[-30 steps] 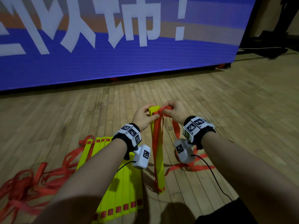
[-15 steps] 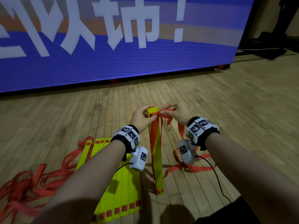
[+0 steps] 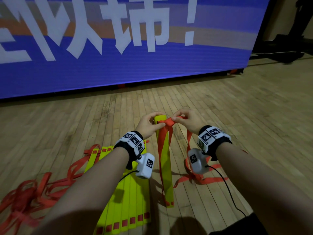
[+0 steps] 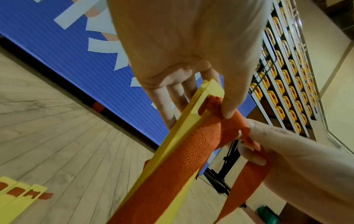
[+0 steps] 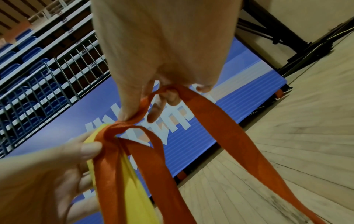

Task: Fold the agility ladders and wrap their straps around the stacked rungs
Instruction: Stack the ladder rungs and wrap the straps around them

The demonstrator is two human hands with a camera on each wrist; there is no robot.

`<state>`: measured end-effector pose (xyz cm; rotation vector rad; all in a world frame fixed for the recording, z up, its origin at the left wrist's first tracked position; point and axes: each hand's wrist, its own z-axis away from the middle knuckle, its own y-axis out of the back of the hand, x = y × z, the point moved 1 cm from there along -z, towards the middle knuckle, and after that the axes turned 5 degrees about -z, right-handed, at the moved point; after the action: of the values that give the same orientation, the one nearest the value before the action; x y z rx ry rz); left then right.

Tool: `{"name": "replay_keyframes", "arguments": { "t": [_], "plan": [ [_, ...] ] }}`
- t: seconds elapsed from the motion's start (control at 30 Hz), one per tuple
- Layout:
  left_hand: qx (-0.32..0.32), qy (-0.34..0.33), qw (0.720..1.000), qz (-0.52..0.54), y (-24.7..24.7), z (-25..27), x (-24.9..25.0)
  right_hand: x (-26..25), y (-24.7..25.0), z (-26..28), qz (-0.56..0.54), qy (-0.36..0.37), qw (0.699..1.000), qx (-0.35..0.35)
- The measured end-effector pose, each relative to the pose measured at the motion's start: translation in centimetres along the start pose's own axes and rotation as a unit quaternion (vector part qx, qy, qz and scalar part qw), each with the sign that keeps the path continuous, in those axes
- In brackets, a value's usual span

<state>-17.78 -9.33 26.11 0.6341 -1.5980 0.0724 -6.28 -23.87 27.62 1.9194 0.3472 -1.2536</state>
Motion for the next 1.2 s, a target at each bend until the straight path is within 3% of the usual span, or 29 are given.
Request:
{"name": "replay_keyframes", "arguments": {
  "t": [0.33, 0.5, 0.77, 1.07, 1.2],
  "plan": [
    [-0.075, 0.068, 0.994, 0.044, 1.1, 0.1, 1.1, -1.0, 1.1, -0.6, -0.095, -0.043, 0.983, -0.151],
    [-0.083, 0.072, 0.993, 0.047, 1.3, 0.3, 1.4, -0.7, 1.0, -0.7, -0.083, -0.073, 0.983, -0.147],
    [-0.082, 0.070, 0.994, 0.033, 1.4, 0.4, 1.8, -0.8, 0.9, -0.6, -0.029, -0.061, 0.992, -0.110],
    [-0.095, 0.075, 0.993, 0.018, 1.6, 0.5, 2.0, -0.4, 0.6, -0.8, 0.037, -0.115, 0.972, -0.203],
    [-0.100, 0.079, 0.992, 0.013, 1.6, 0.5, 2.1, -0.7, 0.3, -0.7, 0.047, -0.109, 0.970, -0.212]
  ]
}}
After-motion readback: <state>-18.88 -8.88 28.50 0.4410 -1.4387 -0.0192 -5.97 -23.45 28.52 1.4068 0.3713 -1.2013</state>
